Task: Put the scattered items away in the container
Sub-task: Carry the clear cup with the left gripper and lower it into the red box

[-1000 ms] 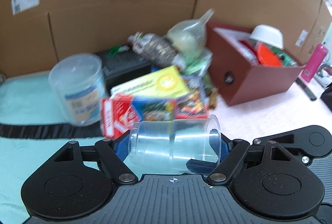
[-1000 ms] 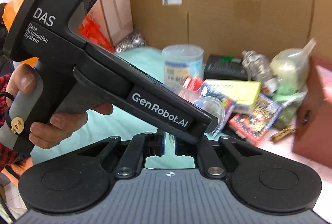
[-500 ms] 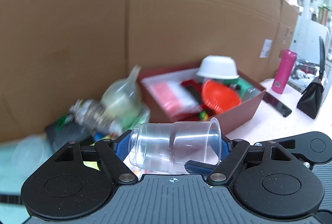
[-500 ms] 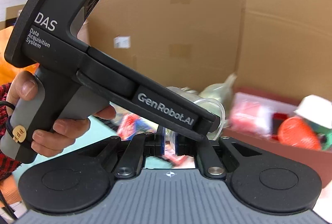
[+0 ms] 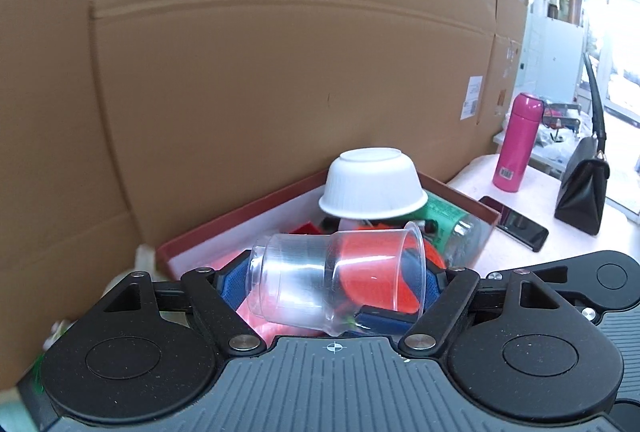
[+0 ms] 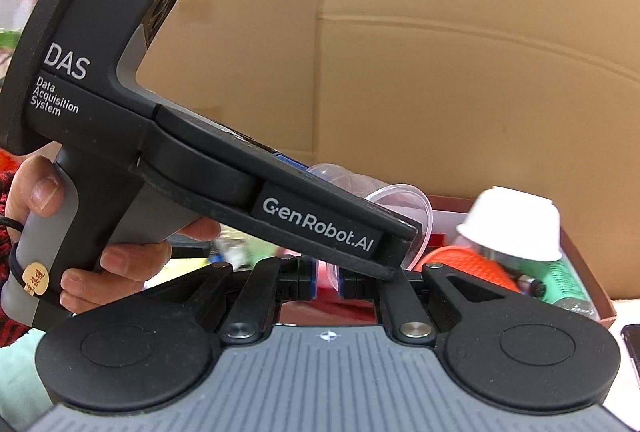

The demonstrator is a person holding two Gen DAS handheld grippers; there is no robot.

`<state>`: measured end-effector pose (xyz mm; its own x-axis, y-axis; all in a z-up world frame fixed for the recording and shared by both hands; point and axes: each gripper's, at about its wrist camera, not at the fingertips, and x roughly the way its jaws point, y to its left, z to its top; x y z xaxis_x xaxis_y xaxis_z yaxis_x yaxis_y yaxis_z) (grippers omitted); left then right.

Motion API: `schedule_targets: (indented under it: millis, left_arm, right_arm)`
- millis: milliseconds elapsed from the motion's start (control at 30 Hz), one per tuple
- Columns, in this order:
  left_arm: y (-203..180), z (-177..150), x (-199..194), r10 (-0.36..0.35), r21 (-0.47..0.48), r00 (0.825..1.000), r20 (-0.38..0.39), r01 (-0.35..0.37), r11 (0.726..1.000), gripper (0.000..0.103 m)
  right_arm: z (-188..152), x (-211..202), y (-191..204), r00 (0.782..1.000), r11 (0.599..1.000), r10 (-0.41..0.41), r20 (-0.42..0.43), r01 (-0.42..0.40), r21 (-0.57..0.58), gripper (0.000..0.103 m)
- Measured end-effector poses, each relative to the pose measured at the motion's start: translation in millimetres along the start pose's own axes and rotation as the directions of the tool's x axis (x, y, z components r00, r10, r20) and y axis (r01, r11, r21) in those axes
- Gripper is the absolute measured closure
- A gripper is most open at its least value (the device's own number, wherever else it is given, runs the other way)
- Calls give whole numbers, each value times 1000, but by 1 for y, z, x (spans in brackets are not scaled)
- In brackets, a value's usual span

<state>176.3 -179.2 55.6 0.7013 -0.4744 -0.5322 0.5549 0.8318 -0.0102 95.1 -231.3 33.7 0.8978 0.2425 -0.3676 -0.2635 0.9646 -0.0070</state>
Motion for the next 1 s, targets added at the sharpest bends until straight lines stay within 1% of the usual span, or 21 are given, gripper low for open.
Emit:
schedule_targets:
  millis: [100, 167, 233, 333, 467, 567, 667, 700, 767, 867, 1000]
  left_arm:
    - [8, 6, 21, -31, 5, 999, -13, 31, 1000, 16]
    - [14, 9, 35, -57, 4, 998, -29, 57, 998, 19]
    - [16, 11, 47, -65, 12, 997, -37, 65, 998, 19]
    - [20, 12, 61, -63, 20, 997, -47, 64, 998, 19]
    - [31, 12, 70, -71, -8, 996, -53, 71, 997, 19]
    - [40, 12, 72, -60, -28, 997, -44, 59, 998, 19]
    - [51, 10, 74, -36, -49, 998, -54, 33, 998, 19]
    - [54, 8, 74, -29, -51, 998, -59, 26, 998, 21]
    - [59, 5, 73, -13, -56, 998, -64, 10, 998, 21]
    - [64, 3, 72, 1, -73, 997, -74, -6, 997, 20]
    - [64, 0, 69, 11, -66, 997, -78, -16, 998, 18]
  right_arm:
    - [1, 19, -11, 999, 999, -34, -12, 34, 10, 91]
    - [1, 32, -15, 998, 998, -60, -28, 60, 10, 92]
    - [1, 44, -18, 996, 997, -80, -42, 81, 6, 92]
    - [-1, 59, -25, 995, 996, -85, -59, 87, 22, 92]
    - [1, 73, -28, 994, 996, -85, -66, 87, 27, 91]
    - [5, 83, -26, 994, 996, -87, -66, 88, 13, 91]
    - [7, 94, -24, 993, 996, -88, -76, 88, 2, 90]
    - [7, 97, -23, 993, 996, -89, -80, 89, -1, 90]
    - [8, 101, -22, 993, 997, -77, -89, 77, -6, 89]
    - [7, 107, -17, 993, 998, -64, -100, 62, -22, 87]
    - [4, 111, -15, 992, 998, -64, -107, 61, -24, 85]
